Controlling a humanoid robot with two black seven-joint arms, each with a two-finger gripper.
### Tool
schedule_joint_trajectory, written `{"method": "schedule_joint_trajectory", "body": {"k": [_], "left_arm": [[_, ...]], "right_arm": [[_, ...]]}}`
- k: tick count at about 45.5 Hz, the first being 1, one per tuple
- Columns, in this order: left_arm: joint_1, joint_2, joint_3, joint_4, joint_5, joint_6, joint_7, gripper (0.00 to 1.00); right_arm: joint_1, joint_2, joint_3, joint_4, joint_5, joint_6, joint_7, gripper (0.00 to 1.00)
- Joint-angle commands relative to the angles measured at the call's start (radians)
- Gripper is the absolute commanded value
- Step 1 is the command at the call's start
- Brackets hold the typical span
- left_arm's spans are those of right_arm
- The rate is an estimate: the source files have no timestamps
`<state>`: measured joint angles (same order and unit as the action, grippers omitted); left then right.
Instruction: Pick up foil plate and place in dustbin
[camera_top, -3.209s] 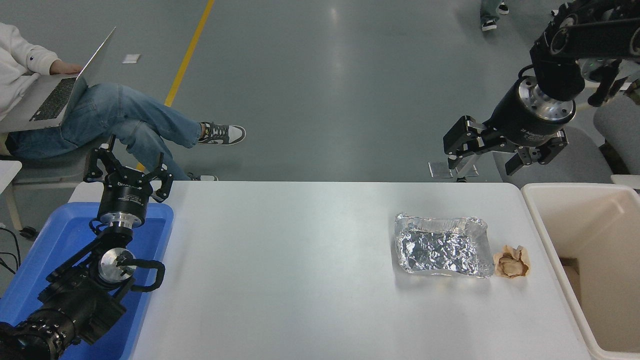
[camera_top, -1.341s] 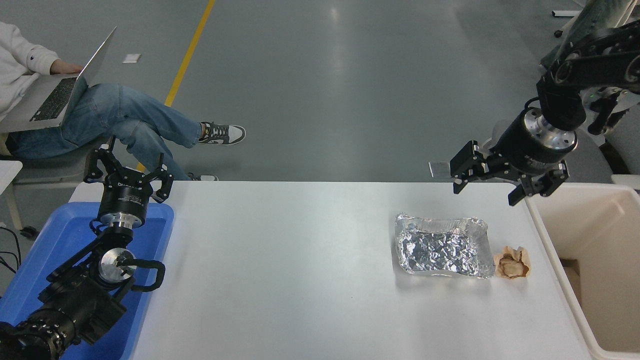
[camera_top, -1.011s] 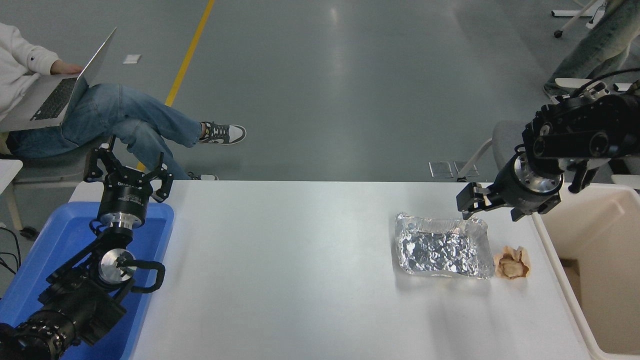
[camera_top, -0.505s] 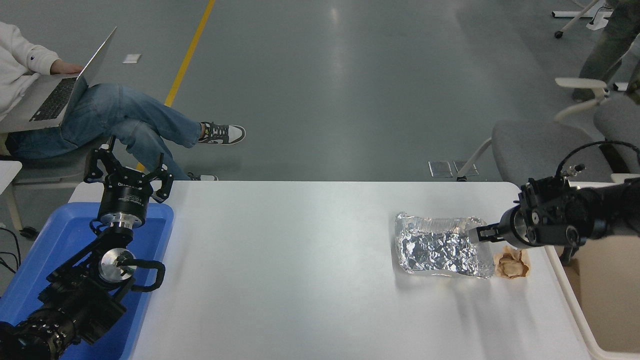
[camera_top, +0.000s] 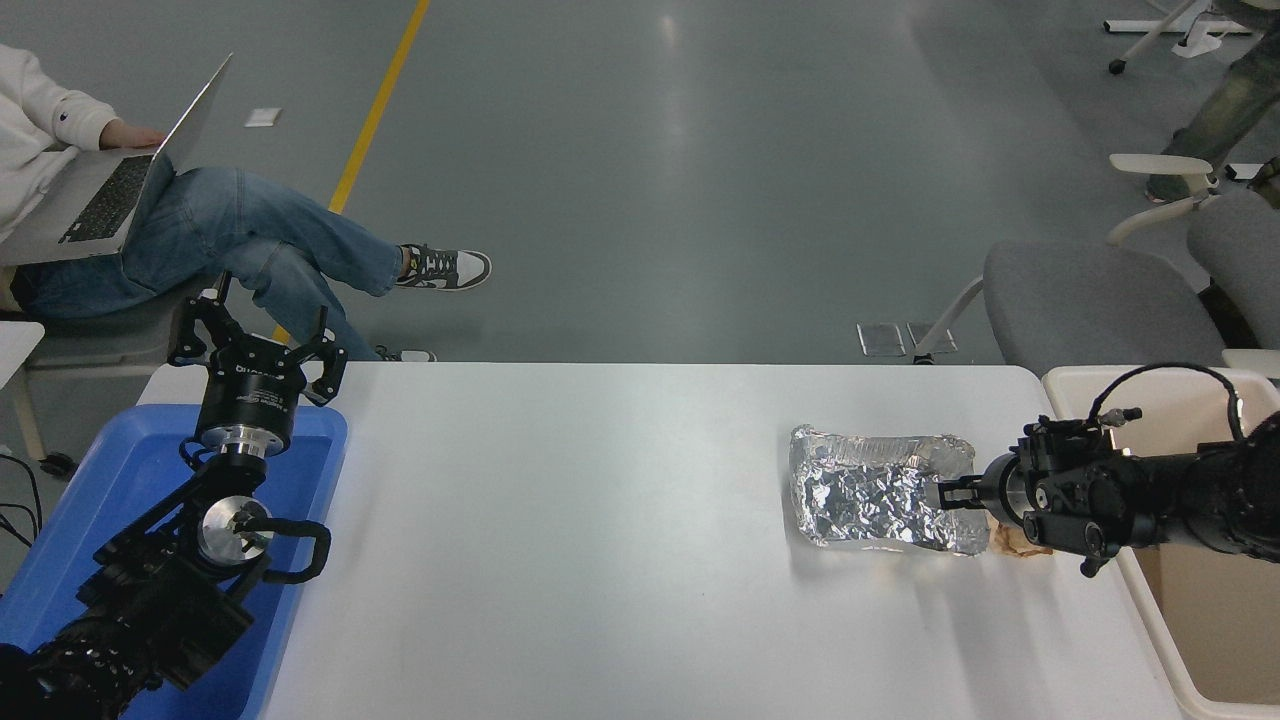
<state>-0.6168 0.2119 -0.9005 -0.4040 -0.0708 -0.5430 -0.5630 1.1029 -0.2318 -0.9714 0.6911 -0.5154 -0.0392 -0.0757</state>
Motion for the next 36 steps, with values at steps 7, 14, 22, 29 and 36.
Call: {"method": "schedule_joint_trajectory", "body": {"k": [7, 14, 22, 29, 36], "left_arm": [[0.0, 0.0, 0.0, -0.001, 0.0, 0.0, 0.0, 0.99], [0.0, 0.0, 0.0, 0.001, 0.0, 0.0, 0.0, 0.99], [0.0, 0.0, 0.0, -0.001, 0.0, 0.0, 0.0, 0.99], [0.0, 0.0, 0.0, -0.001, 0.0, 0.0, 0.0, 0.99], [0.0, 0.0, 0.0, 0.001, 0.0, 0.0, 0.0, 0.99]], "right_arm": [[-0.064, 0.026, 0.007, -0.061, 0.061, -0.015, -0.001, 0.63], [-0.064, 0.028, 0.007, -0.05, 0.11, -0.013, -0.001, 0.45], [-0.063, 0.025, 0.007, -0.036, 0.189, -0.004, -0.001, 0.03], [-0.038, 0.019, 0.005, -0.021, 0.322, 0.001, -0.001, 0.0], [0.008, 0.005, 0.002, 0.024, 0.36, 0.001, -0.001, 0.0]]}}
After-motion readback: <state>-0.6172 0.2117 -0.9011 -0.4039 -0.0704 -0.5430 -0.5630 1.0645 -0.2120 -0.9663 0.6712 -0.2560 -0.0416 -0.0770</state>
